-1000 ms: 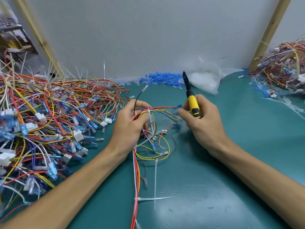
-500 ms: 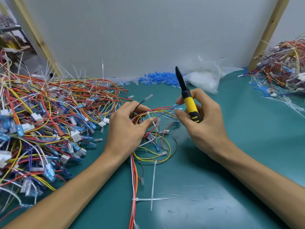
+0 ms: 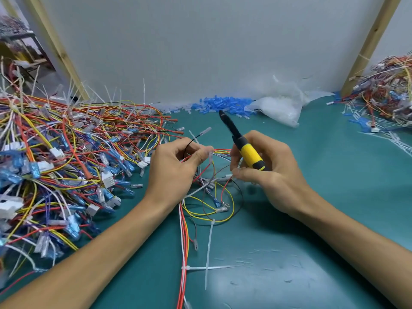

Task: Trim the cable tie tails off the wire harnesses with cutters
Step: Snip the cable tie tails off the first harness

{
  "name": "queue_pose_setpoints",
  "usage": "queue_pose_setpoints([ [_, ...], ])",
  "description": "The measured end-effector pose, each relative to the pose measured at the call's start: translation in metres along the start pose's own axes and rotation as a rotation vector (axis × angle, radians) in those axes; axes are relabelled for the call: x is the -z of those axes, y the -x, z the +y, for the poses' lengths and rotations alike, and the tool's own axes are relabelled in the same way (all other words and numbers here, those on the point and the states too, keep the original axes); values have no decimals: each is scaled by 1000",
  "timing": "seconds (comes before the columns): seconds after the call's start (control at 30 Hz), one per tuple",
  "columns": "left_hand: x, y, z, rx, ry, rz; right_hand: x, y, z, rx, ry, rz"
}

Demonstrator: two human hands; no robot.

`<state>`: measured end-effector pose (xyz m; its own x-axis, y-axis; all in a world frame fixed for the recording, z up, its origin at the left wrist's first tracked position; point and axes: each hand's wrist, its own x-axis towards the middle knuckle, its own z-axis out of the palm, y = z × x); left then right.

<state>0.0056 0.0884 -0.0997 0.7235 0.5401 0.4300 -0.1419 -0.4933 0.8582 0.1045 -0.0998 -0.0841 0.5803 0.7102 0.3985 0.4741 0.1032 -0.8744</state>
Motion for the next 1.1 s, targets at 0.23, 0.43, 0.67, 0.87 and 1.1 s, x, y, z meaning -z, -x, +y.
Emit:
queue_pose_setpoints([
  [0.23, 2, -2, -5, 186, 161, 19, -7, 1, 6, -4, 330, -48],
  [0.43, 2, -1, -2, 250, 215, -3, -6, 1, 4, -6, 354, -16],
  [0.67, -2, 1, 3, 220, 214, -24, -3, -2, 0, 85, 485, 173],
  [0.87, -1, 2, 6, 173, 198, 9, 14, -7, 7, 65, 672, 113],
  [1.1, -2, 2, 6, 177, 231, -4, 23, -8, 1, 131, 765, 1],
])
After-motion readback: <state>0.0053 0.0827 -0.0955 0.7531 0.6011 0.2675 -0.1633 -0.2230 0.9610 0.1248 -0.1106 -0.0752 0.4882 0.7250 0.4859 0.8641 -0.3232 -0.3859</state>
